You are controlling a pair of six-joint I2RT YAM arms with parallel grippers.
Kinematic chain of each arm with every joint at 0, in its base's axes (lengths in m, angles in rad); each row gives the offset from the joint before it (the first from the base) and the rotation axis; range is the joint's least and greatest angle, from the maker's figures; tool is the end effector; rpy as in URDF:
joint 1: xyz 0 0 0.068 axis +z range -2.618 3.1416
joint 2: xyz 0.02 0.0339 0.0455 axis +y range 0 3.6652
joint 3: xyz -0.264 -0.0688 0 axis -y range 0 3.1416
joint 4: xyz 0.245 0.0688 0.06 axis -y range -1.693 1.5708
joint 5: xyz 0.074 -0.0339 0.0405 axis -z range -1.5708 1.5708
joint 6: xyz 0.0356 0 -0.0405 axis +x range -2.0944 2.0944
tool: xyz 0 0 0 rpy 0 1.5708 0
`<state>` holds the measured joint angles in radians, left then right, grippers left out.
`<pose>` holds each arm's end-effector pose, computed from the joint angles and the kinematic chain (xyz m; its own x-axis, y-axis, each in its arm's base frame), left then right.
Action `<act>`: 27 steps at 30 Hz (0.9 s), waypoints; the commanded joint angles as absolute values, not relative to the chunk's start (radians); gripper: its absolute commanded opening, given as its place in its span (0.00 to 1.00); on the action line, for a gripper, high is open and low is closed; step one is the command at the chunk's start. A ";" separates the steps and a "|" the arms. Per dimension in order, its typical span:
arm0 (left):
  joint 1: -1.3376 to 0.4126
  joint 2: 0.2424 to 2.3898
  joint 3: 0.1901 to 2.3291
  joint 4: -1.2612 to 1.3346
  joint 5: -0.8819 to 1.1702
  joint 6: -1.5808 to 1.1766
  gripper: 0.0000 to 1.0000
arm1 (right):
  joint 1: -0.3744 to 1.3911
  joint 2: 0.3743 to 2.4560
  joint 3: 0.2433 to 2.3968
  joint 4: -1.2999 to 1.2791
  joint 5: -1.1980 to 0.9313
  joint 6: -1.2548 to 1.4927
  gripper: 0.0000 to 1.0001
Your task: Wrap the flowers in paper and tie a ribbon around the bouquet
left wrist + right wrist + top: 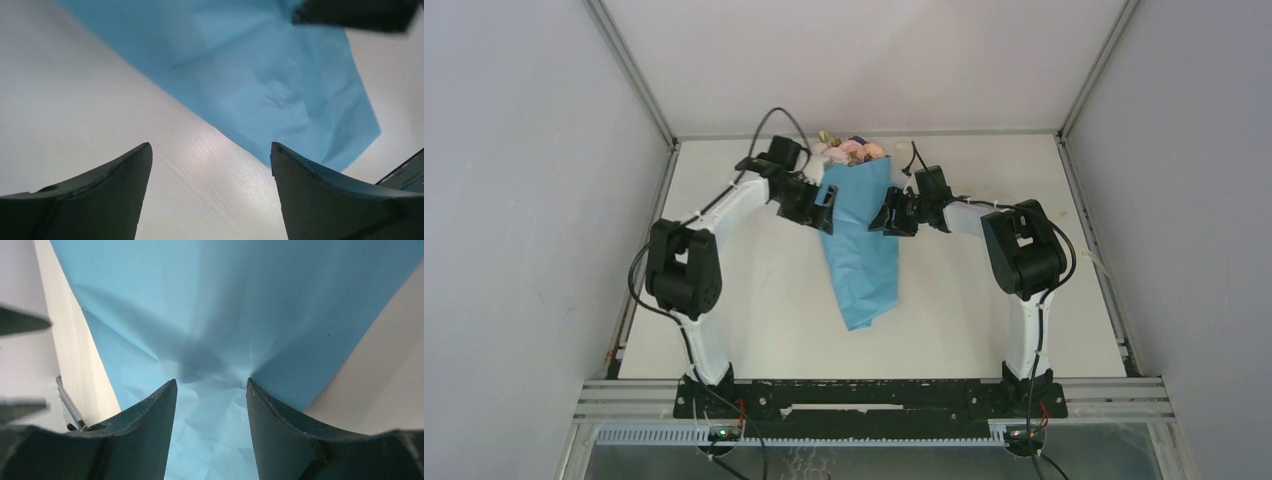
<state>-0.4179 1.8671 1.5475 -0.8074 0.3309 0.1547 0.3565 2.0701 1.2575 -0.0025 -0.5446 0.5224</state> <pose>0.3561 -0.1708 0.2487 -0.7368 0.4866 -0.4695 0.6324 0.7416 -0.2238 0.3966 0.1674 0.1326 -0.9061 0.1180 -0.4062 -0.2069 0.7139 0.6689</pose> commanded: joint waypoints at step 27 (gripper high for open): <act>-0.332 2.122 1.345 -0.343 0.698 -0.462 0.61 | 0.418 2.065 1.237 -0.050 -0.520 0.526 0.62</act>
